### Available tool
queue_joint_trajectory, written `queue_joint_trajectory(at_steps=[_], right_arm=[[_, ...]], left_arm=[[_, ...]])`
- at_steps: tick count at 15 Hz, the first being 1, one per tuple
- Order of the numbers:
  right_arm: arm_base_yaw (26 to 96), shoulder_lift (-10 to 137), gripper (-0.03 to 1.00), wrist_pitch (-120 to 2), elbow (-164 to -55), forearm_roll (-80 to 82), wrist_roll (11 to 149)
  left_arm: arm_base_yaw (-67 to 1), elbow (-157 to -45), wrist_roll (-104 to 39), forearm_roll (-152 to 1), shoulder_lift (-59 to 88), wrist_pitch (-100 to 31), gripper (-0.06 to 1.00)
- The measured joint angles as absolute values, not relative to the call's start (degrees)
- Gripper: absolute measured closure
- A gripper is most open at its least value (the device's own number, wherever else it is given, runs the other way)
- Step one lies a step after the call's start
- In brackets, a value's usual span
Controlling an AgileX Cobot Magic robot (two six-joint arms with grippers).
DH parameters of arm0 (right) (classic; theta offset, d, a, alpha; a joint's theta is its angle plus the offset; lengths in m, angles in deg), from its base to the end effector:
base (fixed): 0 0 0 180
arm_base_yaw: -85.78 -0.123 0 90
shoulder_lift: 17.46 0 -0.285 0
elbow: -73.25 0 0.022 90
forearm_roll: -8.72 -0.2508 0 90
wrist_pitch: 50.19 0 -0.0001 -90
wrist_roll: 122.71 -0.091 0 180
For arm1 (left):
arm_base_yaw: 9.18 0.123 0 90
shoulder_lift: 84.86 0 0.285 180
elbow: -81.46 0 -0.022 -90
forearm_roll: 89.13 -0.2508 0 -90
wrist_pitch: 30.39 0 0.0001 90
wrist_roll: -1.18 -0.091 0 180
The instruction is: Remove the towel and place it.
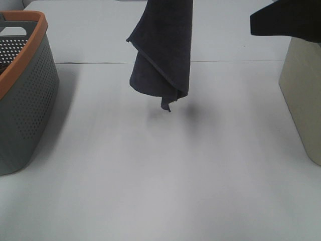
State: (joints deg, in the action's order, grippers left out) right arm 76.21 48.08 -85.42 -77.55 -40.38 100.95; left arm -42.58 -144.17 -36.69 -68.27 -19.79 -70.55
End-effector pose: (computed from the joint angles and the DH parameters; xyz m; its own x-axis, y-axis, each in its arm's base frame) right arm 0.1955 0.0733 0.3432 -0.4833 -0.0869 -0.8711 -0.5265 0.8239 0.2099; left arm 0.3486 -0.2549 0.4639 0.0308 0.4095 -0.9118 0.7608 0.5820 0.2871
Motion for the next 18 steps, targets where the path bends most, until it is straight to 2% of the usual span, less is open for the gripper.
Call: queue_joint_trajectory(at_steps=[1,4,6,9,12,14,18], right_arm=[[75.18,50.08,0.22,-84.74,-77.55,-42.27,102.38],[65.61,55.81,0.22,-77.40,-77.55,-43.48,104.38],[58.85,60.00,0.22,-68.64,-77.55,-43.71,104.38],[52.49,65.44,0.22,-53.22,-77.60,-45.77,104.38],[50.02,70.94,0.22,-41.65,-80.01,-48.81,103.52],[49.91,73.86,0.22,-39.53,-82.42,-49.38,101.12],[49.85,76.73,0.29,-41.08,-85.57,-49.55,98.54]], left_arm=[[-42.58,-144.17,-36.69,-68.39,-20.19,-70.09,0.94],[-42.58,-144.40,-36.69,-69.13,-21.34,-69.46,0.94],[-42.58,-144.45,-36.69,-69.30,-21.45,-69.23,0.94],[-42.58,-144.45,-36.69,-70.68,-21.45,-69.23,0.94],[-42.58,-144.45,-36.69,-70.85,-21.51,-69.23,0.94],[-42.58,-144.45,-36.69,-70.96,-21.57,-69.18,0.94],[-42.58,-144.45,-36.69,-73.71,-22.14,-69.00,0.94]])
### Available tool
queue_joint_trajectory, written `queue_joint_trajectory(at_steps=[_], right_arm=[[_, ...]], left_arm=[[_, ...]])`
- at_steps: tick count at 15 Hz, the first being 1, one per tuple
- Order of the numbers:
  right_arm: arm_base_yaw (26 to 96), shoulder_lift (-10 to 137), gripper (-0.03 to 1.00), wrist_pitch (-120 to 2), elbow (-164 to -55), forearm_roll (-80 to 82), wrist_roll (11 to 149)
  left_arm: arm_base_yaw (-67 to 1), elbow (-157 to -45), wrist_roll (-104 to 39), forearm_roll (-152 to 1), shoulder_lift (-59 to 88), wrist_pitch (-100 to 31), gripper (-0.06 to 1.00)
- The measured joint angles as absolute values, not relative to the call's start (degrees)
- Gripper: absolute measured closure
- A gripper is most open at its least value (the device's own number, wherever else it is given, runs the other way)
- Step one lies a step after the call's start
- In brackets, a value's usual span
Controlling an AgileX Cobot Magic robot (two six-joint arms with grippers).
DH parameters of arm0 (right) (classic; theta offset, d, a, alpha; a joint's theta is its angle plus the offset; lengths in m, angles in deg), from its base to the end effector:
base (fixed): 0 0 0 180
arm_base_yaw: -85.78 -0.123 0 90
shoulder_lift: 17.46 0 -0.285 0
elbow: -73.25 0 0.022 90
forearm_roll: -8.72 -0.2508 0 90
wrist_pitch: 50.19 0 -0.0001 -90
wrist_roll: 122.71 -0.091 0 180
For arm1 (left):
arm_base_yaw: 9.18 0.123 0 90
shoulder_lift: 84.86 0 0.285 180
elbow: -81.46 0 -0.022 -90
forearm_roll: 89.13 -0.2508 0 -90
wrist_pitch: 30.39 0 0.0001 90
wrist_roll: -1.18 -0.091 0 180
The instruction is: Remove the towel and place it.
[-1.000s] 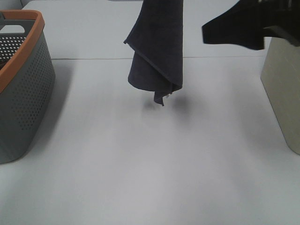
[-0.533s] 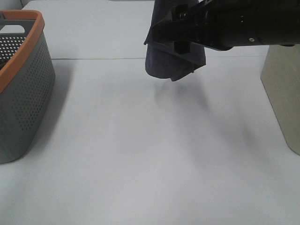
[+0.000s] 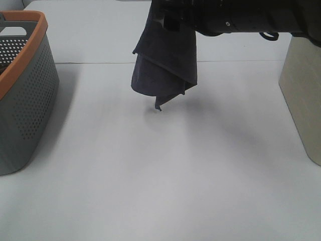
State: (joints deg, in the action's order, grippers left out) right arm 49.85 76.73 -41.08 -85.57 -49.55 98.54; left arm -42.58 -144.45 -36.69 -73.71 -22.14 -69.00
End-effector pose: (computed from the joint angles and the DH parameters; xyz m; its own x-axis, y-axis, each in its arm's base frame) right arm 0.2835 0.1904 0.2880 -0.4099 0.0544 -0.9105 -0.3775 0.8986 0.2237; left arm 0.3641 -0.2582 0.4480 0.0479 0.4808 -0.8755 0.7248 0.5864 0.3617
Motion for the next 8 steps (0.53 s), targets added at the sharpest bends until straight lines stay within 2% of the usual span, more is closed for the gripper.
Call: queue_joint_trajectory(at_steps=[4,8], right_arm=[[49.85,76.78,0.29,-53.85,-85.57,-49.55,99.17],[49.85,76.78,0.29,-60.50,-85.57,-49.49,99.17]], left_arm=[[-42.58,-144.45,-36.69,-76.46,-22.14,-69.00,0.94],[-42.58,-144.45,-36.63,-77.95,-22.14,-68.78,0.94]])
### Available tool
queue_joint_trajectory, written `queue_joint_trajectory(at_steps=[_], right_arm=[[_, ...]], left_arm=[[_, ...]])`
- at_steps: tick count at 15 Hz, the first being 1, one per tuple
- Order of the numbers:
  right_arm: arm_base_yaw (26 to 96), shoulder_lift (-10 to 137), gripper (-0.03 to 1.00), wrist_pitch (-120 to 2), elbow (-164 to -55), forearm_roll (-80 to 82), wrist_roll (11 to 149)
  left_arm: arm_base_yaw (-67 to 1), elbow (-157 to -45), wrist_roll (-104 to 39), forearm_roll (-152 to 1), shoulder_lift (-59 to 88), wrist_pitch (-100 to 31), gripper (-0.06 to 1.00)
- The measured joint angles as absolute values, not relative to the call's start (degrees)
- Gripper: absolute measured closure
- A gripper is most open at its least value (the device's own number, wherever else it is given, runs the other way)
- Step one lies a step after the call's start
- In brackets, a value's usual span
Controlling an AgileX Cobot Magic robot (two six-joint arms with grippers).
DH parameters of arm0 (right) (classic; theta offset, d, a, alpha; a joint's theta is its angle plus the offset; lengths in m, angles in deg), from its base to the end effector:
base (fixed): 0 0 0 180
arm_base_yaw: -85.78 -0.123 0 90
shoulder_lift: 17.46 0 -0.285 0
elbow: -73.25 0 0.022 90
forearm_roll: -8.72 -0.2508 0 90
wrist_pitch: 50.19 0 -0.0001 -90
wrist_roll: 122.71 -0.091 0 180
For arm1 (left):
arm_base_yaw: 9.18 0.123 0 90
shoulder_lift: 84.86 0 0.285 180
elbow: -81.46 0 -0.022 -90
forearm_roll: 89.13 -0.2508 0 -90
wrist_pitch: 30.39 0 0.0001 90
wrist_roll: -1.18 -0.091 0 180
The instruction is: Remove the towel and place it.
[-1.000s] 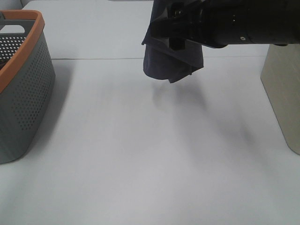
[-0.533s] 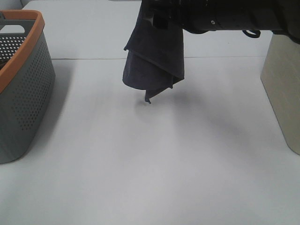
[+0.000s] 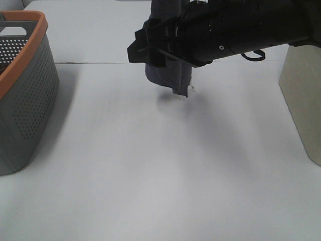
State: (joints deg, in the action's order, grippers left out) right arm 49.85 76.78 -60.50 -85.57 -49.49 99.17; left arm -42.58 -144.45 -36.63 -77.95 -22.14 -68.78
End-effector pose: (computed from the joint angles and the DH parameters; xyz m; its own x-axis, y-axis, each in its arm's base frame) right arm 0.2624 0.2074 0.2732 -0.5878 -0.0914 -0.8038 -0.5454 0.7786 0.3104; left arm 0.3667 -0.2550 0.4474 0.0705 0.5300 -0.8450 0.6943 0.5822 0.4231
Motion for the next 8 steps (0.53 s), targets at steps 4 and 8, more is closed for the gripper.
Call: queue_joint_trajectory(at_steps=[4,8], right_arm=[[49.85,76.84,0.29,-59.81,-85.74,-49.26,100.32],[49.85,79.94,0.29,-55.00,-92.44,-49.21,101.18]], left_arm=[[-42.58,-144.45,-35.43,-78.18,-22.14,-68.72,0.94],[-42.58,-144.45,-35.26,-78.18,-22.14,-68.66,0.94]])
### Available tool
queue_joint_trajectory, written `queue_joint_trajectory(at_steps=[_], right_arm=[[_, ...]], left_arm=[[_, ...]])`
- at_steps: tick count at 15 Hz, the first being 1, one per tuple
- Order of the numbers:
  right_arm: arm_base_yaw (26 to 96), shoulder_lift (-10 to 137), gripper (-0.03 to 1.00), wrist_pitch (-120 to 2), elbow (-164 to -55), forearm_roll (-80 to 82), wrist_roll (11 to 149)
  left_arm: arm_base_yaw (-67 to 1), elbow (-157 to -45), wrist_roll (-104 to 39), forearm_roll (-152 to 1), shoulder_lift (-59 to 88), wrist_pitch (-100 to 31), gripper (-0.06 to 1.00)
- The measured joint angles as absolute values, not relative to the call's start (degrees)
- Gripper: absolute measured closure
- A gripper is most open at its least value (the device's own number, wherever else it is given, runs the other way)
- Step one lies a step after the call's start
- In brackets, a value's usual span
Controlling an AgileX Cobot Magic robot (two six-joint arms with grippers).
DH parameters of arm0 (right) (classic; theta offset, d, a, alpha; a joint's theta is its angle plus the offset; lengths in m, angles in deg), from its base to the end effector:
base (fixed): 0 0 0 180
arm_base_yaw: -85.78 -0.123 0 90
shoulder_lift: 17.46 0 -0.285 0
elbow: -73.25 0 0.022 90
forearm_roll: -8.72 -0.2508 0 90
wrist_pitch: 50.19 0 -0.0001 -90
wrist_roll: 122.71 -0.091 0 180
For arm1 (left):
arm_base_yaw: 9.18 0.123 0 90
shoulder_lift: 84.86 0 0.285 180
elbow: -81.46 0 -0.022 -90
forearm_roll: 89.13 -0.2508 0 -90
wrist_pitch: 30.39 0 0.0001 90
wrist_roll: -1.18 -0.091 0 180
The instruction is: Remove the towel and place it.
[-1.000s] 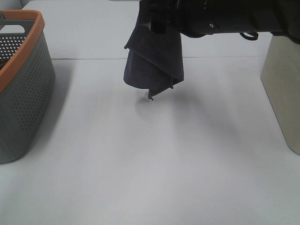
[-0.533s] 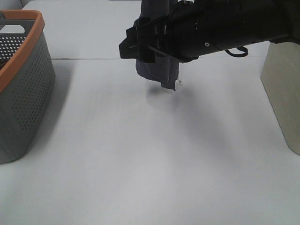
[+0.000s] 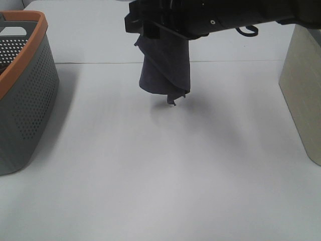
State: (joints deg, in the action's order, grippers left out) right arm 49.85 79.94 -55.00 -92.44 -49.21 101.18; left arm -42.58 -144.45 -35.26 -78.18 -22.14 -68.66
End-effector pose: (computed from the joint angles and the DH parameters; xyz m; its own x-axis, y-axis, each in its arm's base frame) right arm 0.2881 0.2169 0.2959 -0.4767 -0.0485 -0.8777 -0.5387 0.8051 0.2481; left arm 0.3669 -0.2548 0.4476 0.0563 0.5177 -0.8537 0.6932 0.5951 0.4066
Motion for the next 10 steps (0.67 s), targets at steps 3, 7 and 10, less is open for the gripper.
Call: queue_joint_trajectory(at_steps=[3,7,10], right_arm=[[49.85,84.58,0.32,-54.94,-98.46,-49.49,101.23],[49.85,89.33,0.33,-48.30,-100.41,-50.18,101.06],[49.85,89.91,0.33,-41.25,-100.41,-51.38,99.11]], left_arm=[[-42.58,-144.45,-35.20,-78.18,-22.14,-68.60,0.94],[-42.58,-144.45,-35.03,-78.18,-22.14,-68.60,0.94],[-42.58,-144.45,-34.97,-78.58,-22.14,-68.60,0.94]])
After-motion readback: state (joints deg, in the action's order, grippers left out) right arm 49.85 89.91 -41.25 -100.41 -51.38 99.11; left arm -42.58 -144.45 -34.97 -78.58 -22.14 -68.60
